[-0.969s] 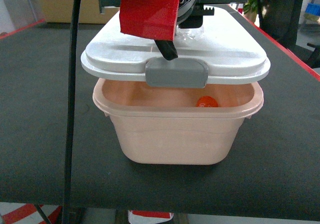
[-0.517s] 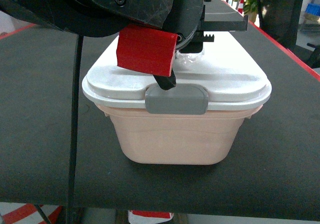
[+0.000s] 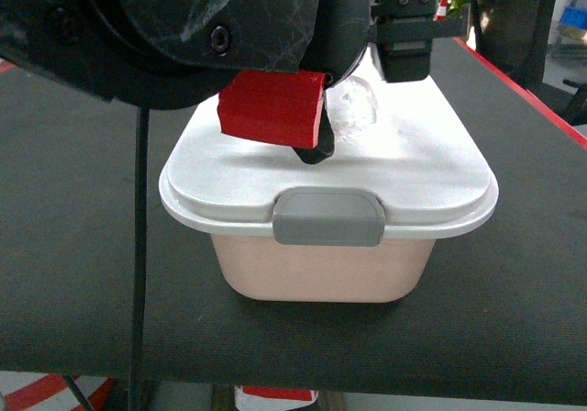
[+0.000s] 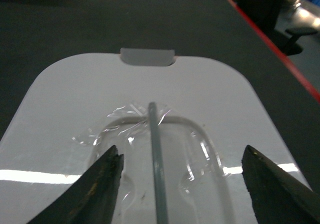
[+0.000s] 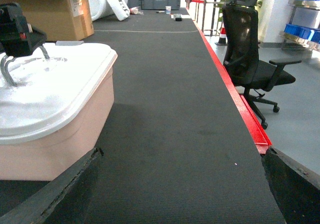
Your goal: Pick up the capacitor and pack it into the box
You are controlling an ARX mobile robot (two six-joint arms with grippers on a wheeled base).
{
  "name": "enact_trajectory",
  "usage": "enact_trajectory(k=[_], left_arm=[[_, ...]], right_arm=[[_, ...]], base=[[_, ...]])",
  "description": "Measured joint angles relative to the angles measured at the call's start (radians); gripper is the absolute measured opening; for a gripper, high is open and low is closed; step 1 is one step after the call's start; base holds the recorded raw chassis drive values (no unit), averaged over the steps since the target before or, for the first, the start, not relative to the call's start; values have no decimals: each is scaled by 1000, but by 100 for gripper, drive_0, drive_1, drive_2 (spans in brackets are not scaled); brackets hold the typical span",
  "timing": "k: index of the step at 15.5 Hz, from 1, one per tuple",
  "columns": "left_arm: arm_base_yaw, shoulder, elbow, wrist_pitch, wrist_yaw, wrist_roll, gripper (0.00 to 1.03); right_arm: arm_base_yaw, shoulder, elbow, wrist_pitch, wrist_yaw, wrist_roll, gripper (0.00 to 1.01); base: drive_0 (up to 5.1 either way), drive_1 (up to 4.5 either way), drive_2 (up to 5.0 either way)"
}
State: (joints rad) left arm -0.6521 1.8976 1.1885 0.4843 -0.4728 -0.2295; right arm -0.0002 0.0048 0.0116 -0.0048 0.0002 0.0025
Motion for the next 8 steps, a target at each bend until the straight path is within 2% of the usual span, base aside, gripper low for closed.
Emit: enact_trajectory(k=[2,3,5,8], left_arm=[[11,-46,-27,93,35,6,92],[27,-99,-46,143,46,28,100],[92,-211,-116,240,74,71,98],[216,-398,-390,377,118,161,98]], right_arm=[[0,0,0,0,0,0,98],[0,0,0,0,0,0,98],[0,0,0,0,0,0,98],[0,0,0,0,0,0,98]], base=[[0,0,0],[0,0,0],[0,0,0],[0,0,0]])
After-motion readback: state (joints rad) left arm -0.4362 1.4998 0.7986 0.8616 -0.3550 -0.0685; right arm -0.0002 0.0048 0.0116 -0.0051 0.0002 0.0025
